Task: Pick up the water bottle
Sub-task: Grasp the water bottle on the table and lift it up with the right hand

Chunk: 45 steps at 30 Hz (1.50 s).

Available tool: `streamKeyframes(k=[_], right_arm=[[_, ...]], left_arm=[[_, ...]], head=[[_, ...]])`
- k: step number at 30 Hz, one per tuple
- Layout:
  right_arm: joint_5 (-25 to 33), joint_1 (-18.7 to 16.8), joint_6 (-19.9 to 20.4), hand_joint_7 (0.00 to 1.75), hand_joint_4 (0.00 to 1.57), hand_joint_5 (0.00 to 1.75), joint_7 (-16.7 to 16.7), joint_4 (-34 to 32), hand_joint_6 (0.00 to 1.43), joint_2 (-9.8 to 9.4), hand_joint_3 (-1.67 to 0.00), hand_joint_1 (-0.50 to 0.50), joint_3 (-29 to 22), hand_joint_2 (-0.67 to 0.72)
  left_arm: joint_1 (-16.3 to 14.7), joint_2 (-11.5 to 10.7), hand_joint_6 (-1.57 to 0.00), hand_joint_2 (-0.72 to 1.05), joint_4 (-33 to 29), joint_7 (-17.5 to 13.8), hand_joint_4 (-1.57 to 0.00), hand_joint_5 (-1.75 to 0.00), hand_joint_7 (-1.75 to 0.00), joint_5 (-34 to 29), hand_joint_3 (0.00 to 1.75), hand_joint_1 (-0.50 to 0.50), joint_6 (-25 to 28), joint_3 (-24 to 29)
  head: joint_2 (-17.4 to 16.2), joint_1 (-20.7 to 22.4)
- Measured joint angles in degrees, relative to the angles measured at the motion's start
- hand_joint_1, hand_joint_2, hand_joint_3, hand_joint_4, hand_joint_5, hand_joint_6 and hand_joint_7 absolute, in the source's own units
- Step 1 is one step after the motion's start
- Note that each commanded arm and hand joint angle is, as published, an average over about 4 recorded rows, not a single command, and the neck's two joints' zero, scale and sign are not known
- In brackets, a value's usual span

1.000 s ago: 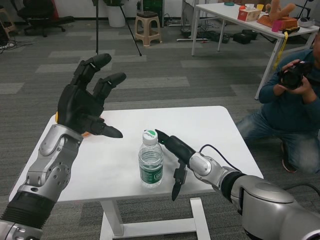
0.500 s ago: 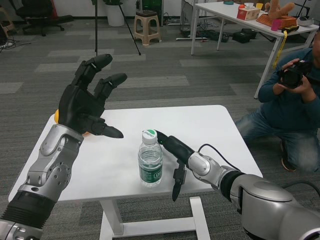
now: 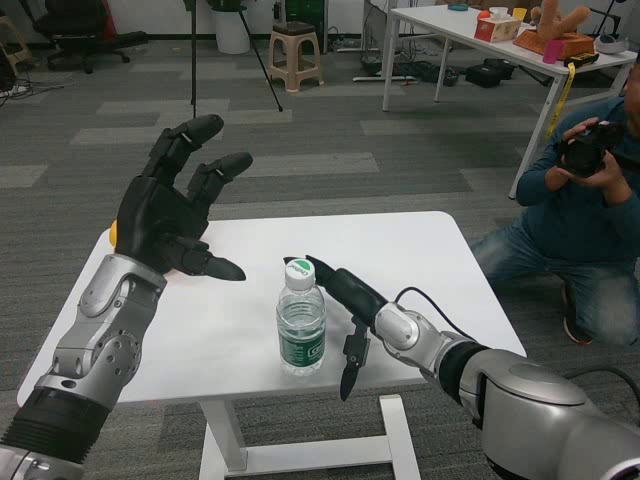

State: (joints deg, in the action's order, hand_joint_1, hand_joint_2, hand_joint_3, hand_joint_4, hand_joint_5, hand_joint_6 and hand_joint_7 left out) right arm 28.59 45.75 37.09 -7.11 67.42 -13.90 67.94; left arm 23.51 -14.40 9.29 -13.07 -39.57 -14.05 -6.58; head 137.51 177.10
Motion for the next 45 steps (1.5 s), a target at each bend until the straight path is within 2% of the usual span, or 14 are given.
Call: streamKeyframes(k=[6, 14, 23, 26, 29, 34, 37, 41, 45], right_arm=[[0.0, 0.0, 0.0, 0.14, 0.00, 0.00, 0.6, -0.3, 0.00, 0.07, -0.08, -0.50, -1.7, 0.47], [0.1, 0.0, -0.1, 0.14, 0.00, 0.00, 1.4, -1.0, 0.00, 0.16, -0.08, -0.50, -2.8, 0.47], [0.4, 0.0, -0.1, 0.21, 0.00, 0.00, 1.5, -1.2, 0.00, 1.22, -0.08, -0.43, -3.0, 0.60], [0.4, 0.0, -0.1, 0.21, 0.00, 0.00, 1.5, -1.3, 0.00, 1.47, -0.08, -0.40, -3.0, 0.66], [0.4, 0.0, -0.1, 0.21, 0.00, 0.00, 1.5, -1.3, 0.00, 1.96, -0.08, -0.35, -2.8, 0.66], [0.4, -0.2, -0.1, 0.21, 0.00, 0.00, 1.3, -1.2, 0.00, 2.76, -0.08, -0.38, -2.3, 0.65], [0.4, -0.2, -0.1, 0.21, 0.00, 0.00, 1.1, -1.1, 0.00, 2.94, -0.08, -0.38, -2.2, 0.60], [0.4, -0.2, -0.1, 0.21, 0.00, 0.00, 0.6, -0.9, 0.00, 3.06, -0.08, -0.42, -2.1, 0.60], [0.4, -0.2, -0.1, 0.21, 0.00, 0.00, 0.3, -0.7, 0.00, 3.07, -0.08, -0.41, -2.1, 0.57]], left_arm=[[-0.2, 0.0, 0.00, -0.02, 0.0, 0.0, 0.00, -1.03, -0.98, 0.0, 0.09, -0.50, 0.0, 0.1], [-0.2, 0.0, 0.00, -0.02, 0.0, 0.0, 0.00, -1.03, -0.98, 0.0, 0.02, -0.49, 0.0, 0.4], [-0.2, 0.0, 0.00, -0.02, 0.0, 0.0, 0.00, -1.03, -0.98, 0.0, 0.00, -0.48, 0.0, 0.5], [-0.2, 0.0, 0.00, 0.01, 0.0, 0.0, 0.00, -1.03, -0.98, -0.1, 0.07, -0.48, 0.0, 0.5], [-0.2, -0.1, 0.00, 0.01, 0.0, 0.0, 0.00, -1.03, -0.98, -0.2, 0.02, -0.49, 0.0, 0.6], [-0.2, -0.3, 0.00, -0.02, 0.0, 0.0, 0.00, -1.03, -0.98, -0.4, 0.04, -0.49, 0.1, 0.7], [-0.2, -0.3, 0.00, 0.05, 0.0, 0.0, 0.00, -1.03, -0.98, -0.4, 0.04, -0.48, 0.1, 0.7], [-0.2, -0.4, 0.00, 0.01, 0.0, 0.0, 0.00, -1.03, -0.98, -0.4, 0.02, -0.48, 0.1, 0.7], [-0.2, -0.4, 0.00, 0.07, 0.0, 0.0, 0.00, -1.03, -0.98, -0.4, 0.07, -0.48, 0.1, 0.7]], head=[[-0.2, 0.2], [-0.3, 0.4], [-1.0, 0.4], [-1.0, 0.4], [-1.0, 0.4], [-1.2, 0.4], [-1.2, 0.4], [-1.3, 0.7], [-1.4, 0.8]])
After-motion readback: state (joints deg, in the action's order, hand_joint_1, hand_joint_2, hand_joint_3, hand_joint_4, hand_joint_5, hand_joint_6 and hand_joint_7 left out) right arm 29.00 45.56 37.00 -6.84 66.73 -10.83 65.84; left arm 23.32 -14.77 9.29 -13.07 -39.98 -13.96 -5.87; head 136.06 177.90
